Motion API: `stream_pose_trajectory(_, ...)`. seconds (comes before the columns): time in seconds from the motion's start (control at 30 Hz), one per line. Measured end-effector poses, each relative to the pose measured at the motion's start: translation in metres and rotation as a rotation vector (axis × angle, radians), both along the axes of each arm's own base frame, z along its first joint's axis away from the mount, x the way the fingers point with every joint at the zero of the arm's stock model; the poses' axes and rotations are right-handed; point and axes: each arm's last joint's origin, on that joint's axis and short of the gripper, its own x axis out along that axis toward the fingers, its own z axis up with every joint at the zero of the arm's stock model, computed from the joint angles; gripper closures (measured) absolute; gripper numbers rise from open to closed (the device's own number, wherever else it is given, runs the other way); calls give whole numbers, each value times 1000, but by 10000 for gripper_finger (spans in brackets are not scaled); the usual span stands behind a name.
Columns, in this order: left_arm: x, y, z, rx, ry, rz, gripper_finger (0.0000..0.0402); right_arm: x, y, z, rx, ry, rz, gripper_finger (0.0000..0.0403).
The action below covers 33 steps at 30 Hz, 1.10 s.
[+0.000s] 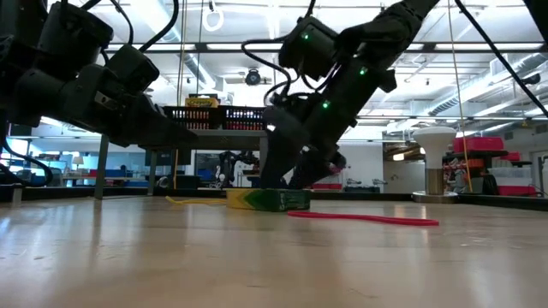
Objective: Pick & Place Office Desk Supplies
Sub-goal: Put the yellow crayon box into the middle black bin
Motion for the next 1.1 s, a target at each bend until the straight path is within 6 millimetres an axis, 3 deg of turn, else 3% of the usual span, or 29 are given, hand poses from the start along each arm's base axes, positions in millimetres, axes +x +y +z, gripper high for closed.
stream_pose_trajectory(0.17,0,0,-1,83,18,-18,375,-1,26,2,-68,17,227,53)
stream_pose_trajectory(0.3,0,1,-11,208,151,1,353,-2,39,3,-99,18,305,53)
stream_pose_trajectory(0.43,8,-1,-21,292,341,11,298,-2,43,4,-102,5,317,53)
stream_pose_trajectory(0.67,20,-26,-20,508,348,-41,183,0,43,5,-105,-19,316,53)
stream_pose_trajectory(0.8,30,-31,-26,575,369,13,142,0,43,5,-106,-23,321,53)
stream_pose_trajectory(0.93,45,-34,-30,601,370,85,144,1,43,6,-100,-39,326,53)
stream_pose_trajectory(1.1,53,-38,-32,640,373,75,209,3,44,8,-95,-67,330,53)
